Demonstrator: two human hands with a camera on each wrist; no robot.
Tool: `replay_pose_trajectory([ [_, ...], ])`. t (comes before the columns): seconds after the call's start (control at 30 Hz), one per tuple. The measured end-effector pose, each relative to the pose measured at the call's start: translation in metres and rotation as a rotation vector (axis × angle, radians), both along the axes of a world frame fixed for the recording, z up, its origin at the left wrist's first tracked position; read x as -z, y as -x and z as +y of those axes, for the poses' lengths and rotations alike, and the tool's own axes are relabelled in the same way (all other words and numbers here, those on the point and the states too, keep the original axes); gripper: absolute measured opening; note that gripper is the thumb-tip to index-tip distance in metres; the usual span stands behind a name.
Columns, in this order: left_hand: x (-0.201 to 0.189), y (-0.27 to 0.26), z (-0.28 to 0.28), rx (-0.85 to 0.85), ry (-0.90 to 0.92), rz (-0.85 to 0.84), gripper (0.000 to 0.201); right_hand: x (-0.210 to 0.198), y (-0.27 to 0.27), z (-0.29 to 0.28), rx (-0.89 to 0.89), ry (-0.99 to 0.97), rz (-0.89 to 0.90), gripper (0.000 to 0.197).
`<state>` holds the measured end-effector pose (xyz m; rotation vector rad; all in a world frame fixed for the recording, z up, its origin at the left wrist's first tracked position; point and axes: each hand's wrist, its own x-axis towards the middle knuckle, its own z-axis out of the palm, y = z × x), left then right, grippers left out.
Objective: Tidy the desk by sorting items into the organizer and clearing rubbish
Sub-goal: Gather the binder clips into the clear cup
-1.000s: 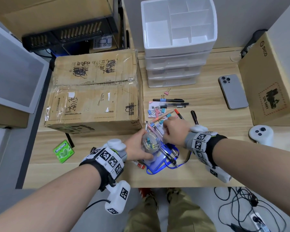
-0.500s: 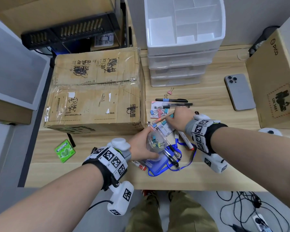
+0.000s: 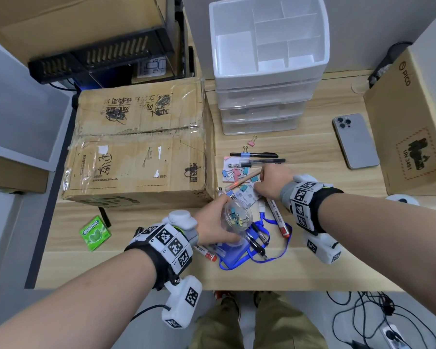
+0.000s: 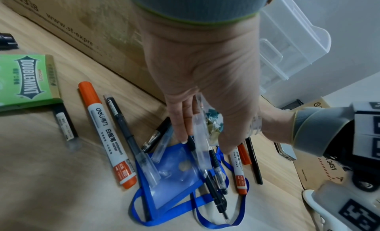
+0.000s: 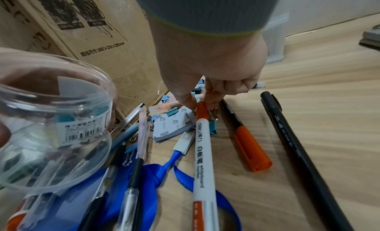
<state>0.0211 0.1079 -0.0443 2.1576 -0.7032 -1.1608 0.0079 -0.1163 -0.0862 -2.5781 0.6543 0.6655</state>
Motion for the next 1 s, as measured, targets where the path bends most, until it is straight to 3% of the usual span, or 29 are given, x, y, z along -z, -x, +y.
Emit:
replay_pose_trajectory([
  [0.17,0.000,-0.001,-0.001,-0.013,-0.016,-0.004,0.070,-0.001,0.003,0.005,-0.020,0.031,-0.048,0.033],
  [0.37,0.002,-0.001,-0.005,-0.009,-0.038,-0.024,0.071,-0.008,-0.001,0.005,0.049,-0.076,-0.036,0.018],
  [0.47,0.004,0.000,-0.008,-0.006,-0.040,-0.038,0.070,-0.014,0.002,0.002,0.113,-0.189,-0.132,0.017],
  [0.57,0.004,0.002,-0.013,-0.034,-0.013,-0.038,0.071,-0.027,0.008,-0.002,0.169,-0.438,-0.179,0.016],
  [0.7,0.001,0.004,-0.022,-0.036,-0.028,-0.068,0.077,-0.052,0.012,-0.005,-0.017,-0.594,-0.068,0.017],
  [0.87,0.003,0.001,-0.032,-0.060,-0.061,-0.062,0.084,-0.080,0.008,-0.006,-0.165,-0.563,0.032,0.019],
  [0.97,0.004,-0.001,-0.036,-0.060,-0.097,-0.071,0.082,-0.091,0.008,0.000,-0.223,-0.545,0.075,0.002],
  [1.0,0.004,-0.002,-0.037,-0.065,-0.097,-0.078,0.080,-0.092,0.007,0.002,-0.217,-0.545,0.082,0.009],
])
